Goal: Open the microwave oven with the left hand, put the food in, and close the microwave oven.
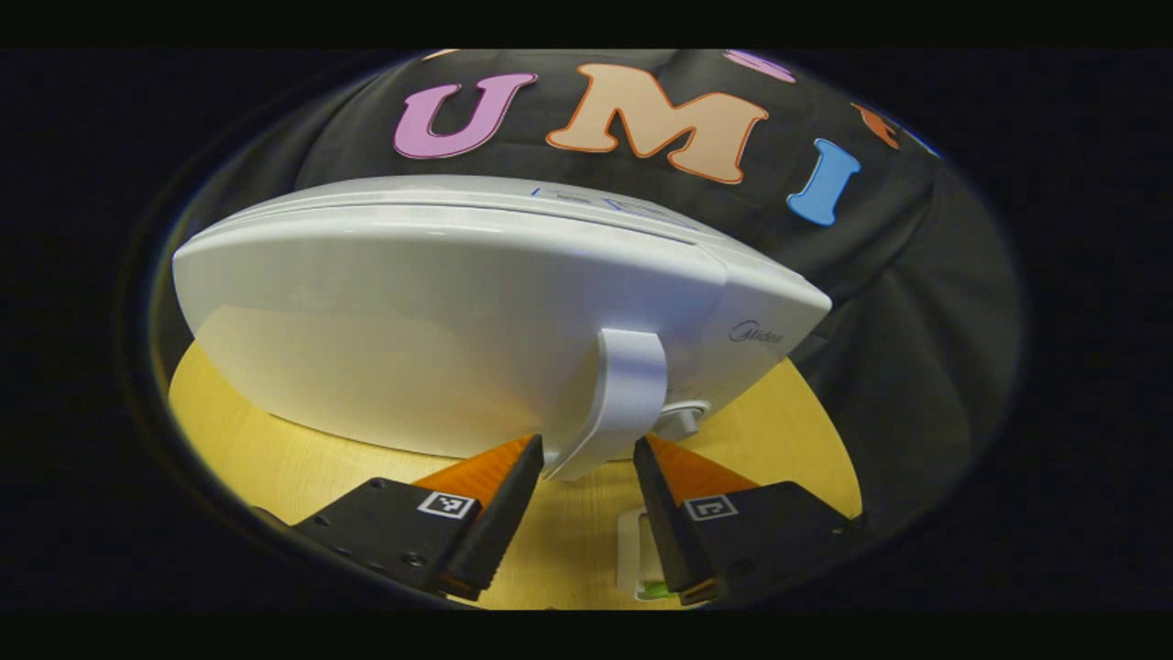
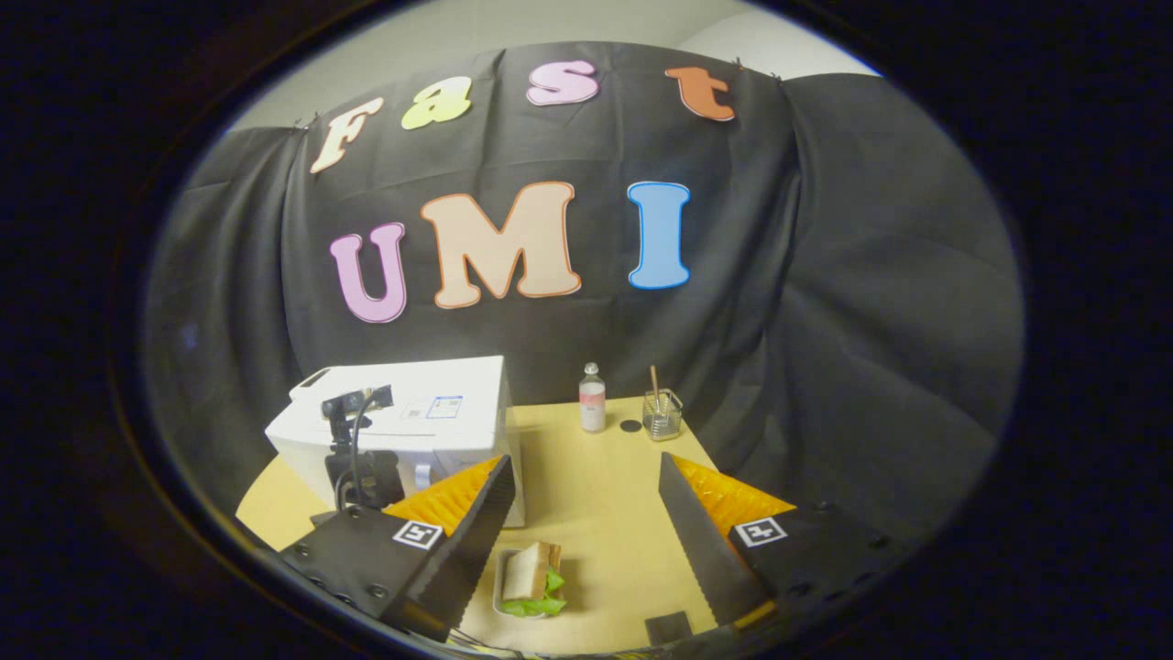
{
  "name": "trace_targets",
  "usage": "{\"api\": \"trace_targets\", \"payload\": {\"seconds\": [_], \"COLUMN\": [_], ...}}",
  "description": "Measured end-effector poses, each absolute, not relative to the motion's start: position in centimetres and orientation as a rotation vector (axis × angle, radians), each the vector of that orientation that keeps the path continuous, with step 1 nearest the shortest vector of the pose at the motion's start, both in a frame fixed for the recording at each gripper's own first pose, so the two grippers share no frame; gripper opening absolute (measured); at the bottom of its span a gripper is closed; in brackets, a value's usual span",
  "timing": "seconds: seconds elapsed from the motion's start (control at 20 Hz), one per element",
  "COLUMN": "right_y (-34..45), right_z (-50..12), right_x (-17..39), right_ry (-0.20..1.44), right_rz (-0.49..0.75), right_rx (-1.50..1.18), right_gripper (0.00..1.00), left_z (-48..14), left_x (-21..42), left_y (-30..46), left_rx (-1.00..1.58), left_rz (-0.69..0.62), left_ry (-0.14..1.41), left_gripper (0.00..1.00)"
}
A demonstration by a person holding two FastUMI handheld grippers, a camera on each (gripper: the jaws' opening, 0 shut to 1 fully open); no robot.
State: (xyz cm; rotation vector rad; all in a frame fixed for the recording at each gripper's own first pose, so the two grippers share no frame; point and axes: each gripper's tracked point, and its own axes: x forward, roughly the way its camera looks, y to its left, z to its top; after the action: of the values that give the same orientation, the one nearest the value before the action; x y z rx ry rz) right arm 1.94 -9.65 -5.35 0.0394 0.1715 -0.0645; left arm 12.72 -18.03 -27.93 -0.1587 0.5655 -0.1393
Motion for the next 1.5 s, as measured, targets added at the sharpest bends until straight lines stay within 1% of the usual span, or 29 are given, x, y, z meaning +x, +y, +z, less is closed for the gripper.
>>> {"api": "trace_targets", "payload": {"seconds": [0.05,0.1,0.15,0.2,0.25,0.3,0.35,0.4,0.45,0.5,0.55,0.6,0.65,0.7,0.75,0.85,0.9,0.95,1.1,1.15,1.2,1.25,1.5], "right_y": [-9.8,-9.8,-10.0,-10.2,-10.3,-10.5,-10.6,-10.8,-11.0,-11.2,-11.4,-11.5,-11.8,-11.9,-12.1,-12.2,-12.3,-12.4,-12.2,-12.3,-12.5,-12.8,-13.4], "right_z": [-5.5,-5.6,-5.7,-5.8,-5.8,-5.8,-5.9,-5.9,-6.1,-6.3,-6.3,-6.5,-6.8,-7.0,-7.2,-7.6,-7.7,-8.1,-8.2,-8.3,-8.4,-8.5,-9.3], "right_x": [1.9,2.0,1.9,1.9,1.9,1.8,1.9,1.8,1.6,1.4,1.3,1.2,1.0,0.9,0.7,0.3,0.3,0.1,-0.2,-0.4,-0.5,-0.6,-1.0], "right_ry": [0.176,0.179,0.182,0.183,0.183,0.184,0.185,0.185,0.186,0.187,0.188,0.188,0.192,0.198,0.205,0.209,0.213,0.22,0.224,0.223,0.222,0.222,0.24], "right_rz": [-0.061,-0.058,-0.055,-0.054,-0.051,-0.048,-0.045,-0.044,-0.042,-0.041,-0.039,-0.038,-0.039,-0.039,-0.038,-0.035,-0.035,-0.036,-0.029,-0.03,-0.036,-0.042,-0.061], "right_rx": [0.043,0.046,0.048,0.047,0.046,0.044,0.041,0.038,0.036,0.037,0.039,0.04,0.041,0.042,0.045,0.048,0.048,0.049,0.06,0.057,0.053,0.052,0.068], "right_gripper": [0.97,0.97,0.97,0.99,0.99,0.97,0.99,0.97,0.97,0.97,0.97,0.97,0.97,0.99,0.97,0.99,0.99,0.97,0.97,0.97,0.97,0.97,0.97], "left_z": [-28.1,-28.2,-28.3,-28.2,-28.3,-28.2,-28.3,-28.3,-28.4,-28.3,-28.4,-28.3,-28.3,-28.4,-28.4,-28.3,-28.3,-28.2,-28.2,-28.0,-28.1,-28.0,-27.9], "left_x": [13.0,13.2,13.1,13.2,13.2,13.1,13.2,13.1,13.2,13.2,13.3,13.2,13.0,13.1,13.0,13.0,13.0,13.0,12.8,12.9,13.0,12.9,12.8], "left_y": [-18.0,-17.8,-17.7,-17.6,-17.5,-17.7,-17.8,-17.9,-17.8,-17.8,-17.9,-17.9,-17.8,-17.8,-17.8,-17.9,-17.9,-17.9,-17.9,-17.9,-17.9,-17.9,-17.9], "left_rx": [-0.152,-0.144,-0.138,-0.133,-0.129,-0.126,-0.106,-0.066,-0.021,0.009,0.012,-0.007,-0.024,-0.022,-0.003,0.003,-0.006,-0.009,-0.02,-0.021,-0.026,-0.033,-0.06], "left_rz": [-0.128,-0.115,-0.104,-0.096,-0.086,-0.088,-0.084,-0.074,-0.064,-0.059,-0.058,-0.059,-0.059,-0.064,-0.075,-0.087,-0.09,-0.092,-0.098,-0.103,-0.108,-0.105,-0.105], "left_ry": [0.564,0.567,0.574,0.568,0.566,0.568,0.569,0.57,0.571,0.56,0.549,0.545,0.542,0.537,0.527,0.511,0.506,0.505,0.484,0.466,0.462,0.459,0.453], "left_gripper": [0.59,0.55,0.4,0.53,0.43,0.47,0.38,0.34,0.25,0.25,0.18,0.19,0.13,0.11,0.07,0.02,0.03,0.01,0.02,0.0,0.02,0.0,0.01]}}
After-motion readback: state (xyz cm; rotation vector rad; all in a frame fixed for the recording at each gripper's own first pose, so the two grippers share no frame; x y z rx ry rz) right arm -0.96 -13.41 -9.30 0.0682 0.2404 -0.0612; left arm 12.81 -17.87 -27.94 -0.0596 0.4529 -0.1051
